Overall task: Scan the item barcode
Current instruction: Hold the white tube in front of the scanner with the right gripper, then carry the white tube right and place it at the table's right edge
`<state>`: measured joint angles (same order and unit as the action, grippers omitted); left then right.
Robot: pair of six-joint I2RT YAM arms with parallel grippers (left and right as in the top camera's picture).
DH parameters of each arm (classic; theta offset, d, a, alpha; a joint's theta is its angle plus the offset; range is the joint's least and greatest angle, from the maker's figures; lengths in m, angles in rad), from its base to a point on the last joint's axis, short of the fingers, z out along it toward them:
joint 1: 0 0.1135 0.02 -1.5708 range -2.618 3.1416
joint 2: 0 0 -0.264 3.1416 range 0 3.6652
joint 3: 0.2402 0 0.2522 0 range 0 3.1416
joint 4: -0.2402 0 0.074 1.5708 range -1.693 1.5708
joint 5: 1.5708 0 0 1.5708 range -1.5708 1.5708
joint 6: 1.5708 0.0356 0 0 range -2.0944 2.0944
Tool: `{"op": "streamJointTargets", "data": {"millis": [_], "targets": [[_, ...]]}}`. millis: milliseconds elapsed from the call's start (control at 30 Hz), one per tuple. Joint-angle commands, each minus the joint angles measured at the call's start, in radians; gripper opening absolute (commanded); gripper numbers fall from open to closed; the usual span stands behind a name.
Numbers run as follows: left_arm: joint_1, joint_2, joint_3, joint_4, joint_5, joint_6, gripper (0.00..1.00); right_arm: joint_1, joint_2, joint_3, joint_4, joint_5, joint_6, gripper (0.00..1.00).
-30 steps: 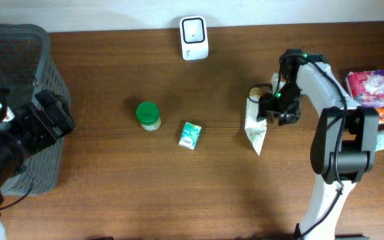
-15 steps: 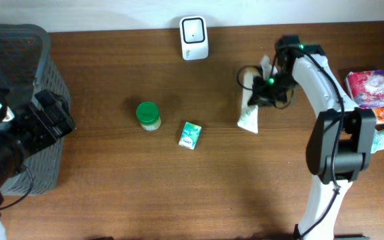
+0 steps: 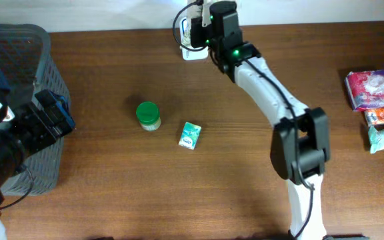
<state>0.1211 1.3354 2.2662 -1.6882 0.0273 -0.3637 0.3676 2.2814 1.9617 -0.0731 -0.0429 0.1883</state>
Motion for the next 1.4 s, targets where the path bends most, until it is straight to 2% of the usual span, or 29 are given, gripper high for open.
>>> {"op": "streamJointTargets", "data": {"millis": [0, 167, 267, 400, 533, 633, 733, 767, 867, 1000, 1067, 1167, 1200, 1233, 1300, 1367], "targets": [[0.006, -0.001, -0.001, 0.000, 0.007, -0.010, 0.99, -0.002, 0.065, 0.024, 0.068, 0.111, 0.011, 0.04], [0.006, 0.000, -0.001, 0.000, 0.007, -0.010, 0.99, -0.031, 0.065, 0.025, 0.122, 0.116, 0.011, 0.04], [0.006, 0.000, -0.001, 0.000, 0.007, -0.010, 0.99, -0.085, -0.013, 0.025, 0.051, 0.127, 0.012, 0.04], [0.006, 0.000, -0.001, 0.000, 0.007, -0.010, 0.99, -0.209, -0.164, 0.025, -0.263, 0.238, 0.011, 0.04], [0.006, 0.000, -0.001, 0.000, 0.007, -0.010, 0.99, -0.386, -0.205, 0.024, -0.721, 0.539, 0.011, 0.04], [0.006, 0.000, -0.001, 0.000, 0.007, -0.010, 0.99, -0.529, -0.176, 0.023, -0.980, 0.486, 0.011, 0.04], [0.006, -0.001, -0.001, 0.000, 0.007, -0.010, 0.99, -0.663, -0.143, 0.010, -1.090, 0.331, 0.027, 0.04], [0.006, 0.000, -0.001, 0.000, 0.007, -0.010, 0.99, -0.710, -0.137, -0.008, -1.092, 0.276, 0.101, 0.04], [0.006, -0.001, -0.001, 0.000, 0.007, -0.010, 0.99, -0.811, -0.135, -0.053, -1.095, 0.277, 0.359, 0.04], [0.006, 0.000, -0.001, 0.000, 0.007, -0.010, 0.99, -0.902, -0.135, -0.057, -1.091, 0.262, 0.410, 0.04], [0.006, -0.001, -0.001, 0.000, 0.007, -0.010, 0.99, -0.941, -0.135, -0.057, -1.094, 0.260, 0.580, 0.04], [0.006, 0.000, -0.001, 0.000, 0.007, -0.010, 0.99, -0.993, -0.135, -0.057, -1.118, 0.259, 0.740, 0.04], [0.006, -0.001, -0.001, 0.000, 0.007, -0.010, 0.99, -1.008, -0.135, -0.057, -1.138, 0.259, 0.801, 0.05], [0.006, 0.000, -0.001, 0.000, 0.007, -0.010, 0.99, -1.030, -0.135, -0.057, -1.168, 0.259, 0.878, 0.11], [0.006, 0.000, -0.001, 0.000, 0.007, -0.010, 0.99, -1.080, -0.135, -0.057, -1.188, 0.260, 0.905, 0.15], [0.006, 0.000, -0.001, 0.000, 0.007, -0.010, 0.99, -1.128, -0.135, -0.057, -1.205, 0.260, 0.901, 0.08]]}}
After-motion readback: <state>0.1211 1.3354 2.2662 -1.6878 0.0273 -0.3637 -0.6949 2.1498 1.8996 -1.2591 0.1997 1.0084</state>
